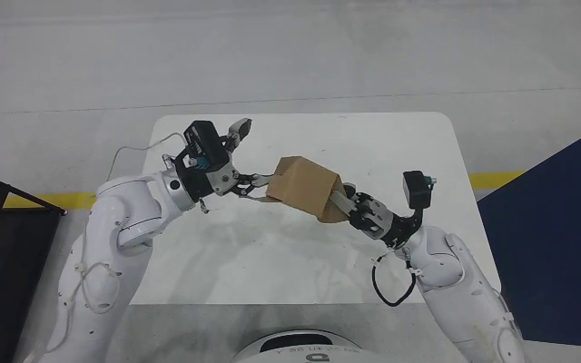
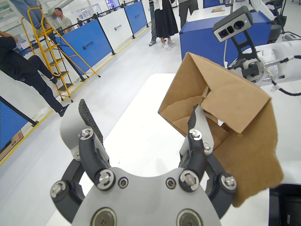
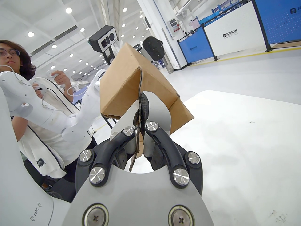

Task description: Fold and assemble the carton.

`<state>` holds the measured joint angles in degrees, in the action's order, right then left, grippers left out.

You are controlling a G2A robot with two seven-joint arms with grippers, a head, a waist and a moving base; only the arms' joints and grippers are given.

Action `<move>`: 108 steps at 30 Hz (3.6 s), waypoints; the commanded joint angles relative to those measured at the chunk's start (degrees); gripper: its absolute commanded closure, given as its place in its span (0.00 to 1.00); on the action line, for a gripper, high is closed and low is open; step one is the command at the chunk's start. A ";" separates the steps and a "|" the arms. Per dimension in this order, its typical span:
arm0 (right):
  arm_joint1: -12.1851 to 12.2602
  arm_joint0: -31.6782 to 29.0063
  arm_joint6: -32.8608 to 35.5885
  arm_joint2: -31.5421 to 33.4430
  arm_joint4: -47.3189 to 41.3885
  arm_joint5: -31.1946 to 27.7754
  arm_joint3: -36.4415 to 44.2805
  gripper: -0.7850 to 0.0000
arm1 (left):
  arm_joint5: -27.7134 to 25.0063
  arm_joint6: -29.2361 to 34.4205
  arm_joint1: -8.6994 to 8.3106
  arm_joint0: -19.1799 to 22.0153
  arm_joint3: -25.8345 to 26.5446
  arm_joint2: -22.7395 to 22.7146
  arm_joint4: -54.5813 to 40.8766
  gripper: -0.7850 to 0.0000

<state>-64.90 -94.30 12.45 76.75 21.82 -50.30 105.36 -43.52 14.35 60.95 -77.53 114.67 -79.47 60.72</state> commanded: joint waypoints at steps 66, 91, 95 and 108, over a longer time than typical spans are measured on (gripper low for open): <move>1.44 -0.55 -3.49 2.85 20.88 7.94 3.34 1.00 | -3.44 -2.94 -1.69 -10.61 -2.45 -1.88 -8.01 0.00; 1.54 -1.16 -7.97 2.56 27.95 10.79 4.51 1.00 | 3.96 5.61 -1.66 -9.42 2.76 5.35 -0.55 0.00; 1.59 -1.37 -8.59 2.61 28.33 10.66 4.63 1.00 | 4.87 6.66 -1.56 -9.13 2.55 6.81 -1.33 0.15; 1.82 -2.99 -10.31 3.14 28.08 9.16 5.93 1.00 | 11.79 11.04 -1.54 -8.63 0.93 6.48 -6.03 0.57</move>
<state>-63.10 -97.19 2.22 79.90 50.00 -40.96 111.14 -32.30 25.19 59.43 -86.10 115.74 -72.74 54.88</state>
